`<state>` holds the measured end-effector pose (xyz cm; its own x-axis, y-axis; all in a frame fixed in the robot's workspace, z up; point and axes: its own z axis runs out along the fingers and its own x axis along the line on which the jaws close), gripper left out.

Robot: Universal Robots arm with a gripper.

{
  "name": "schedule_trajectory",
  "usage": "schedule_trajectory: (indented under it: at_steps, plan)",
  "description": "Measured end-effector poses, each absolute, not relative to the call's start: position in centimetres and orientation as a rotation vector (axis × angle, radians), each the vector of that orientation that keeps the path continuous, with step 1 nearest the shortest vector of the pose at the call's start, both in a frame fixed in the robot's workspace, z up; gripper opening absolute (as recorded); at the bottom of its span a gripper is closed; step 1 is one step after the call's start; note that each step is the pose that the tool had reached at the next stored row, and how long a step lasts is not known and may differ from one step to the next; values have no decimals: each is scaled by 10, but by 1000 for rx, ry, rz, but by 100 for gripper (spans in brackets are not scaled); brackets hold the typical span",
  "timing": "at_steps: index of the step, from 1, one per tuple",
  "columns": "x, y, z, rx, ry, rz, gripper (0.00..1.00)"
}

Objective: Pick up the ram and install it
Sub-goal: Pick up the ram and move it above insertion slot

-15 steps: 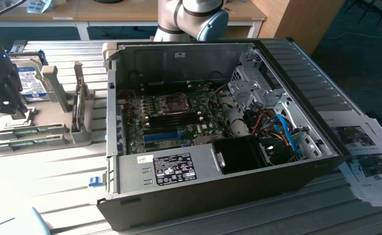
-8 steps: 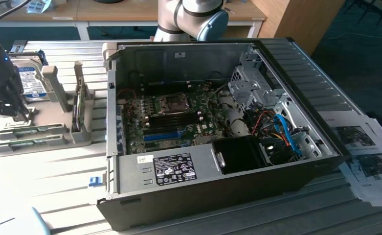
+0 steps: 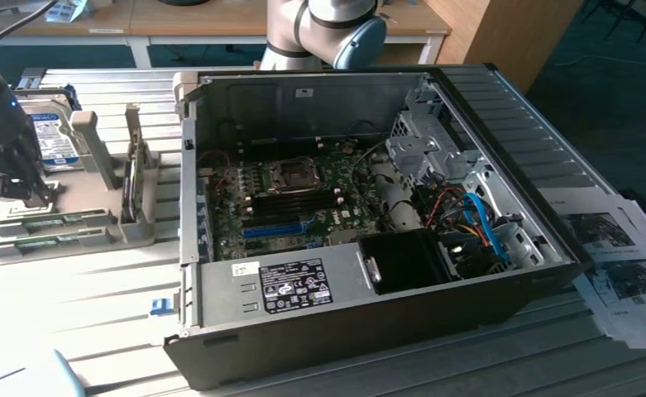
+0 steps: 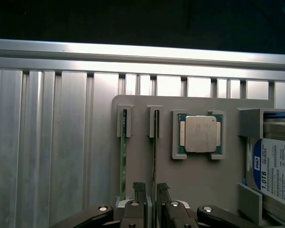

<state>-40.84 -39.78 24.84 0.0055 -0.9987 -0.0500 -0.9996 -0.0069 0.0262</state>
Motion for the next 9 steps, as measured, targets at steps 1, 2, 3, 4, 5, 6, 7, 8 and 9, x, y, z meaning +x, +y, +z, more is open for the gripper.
schedule_trajectory:
  at_steps: [1,2,3,4,5,6,7,8,9]
  plan:
    - [-408,-398,248,-2216,2202,84,24]
    - [-408,-398,247,-2216,2202,84,24]
    - [-408,-398,247,-2216,2202,84,24]
    - [-408,-398,246,-2216,2202,84,24]
    - [-408,-398,246,-2216,2202,84,24]
    - [-408,-398,245,-2216,2202,84,24]
    - [-408,-398,245,-2216,2202,84,24]
    - [-408,-398,245,-2216,2202,84,24]
    - [-408,-398,245,-2216,2202,84,24]
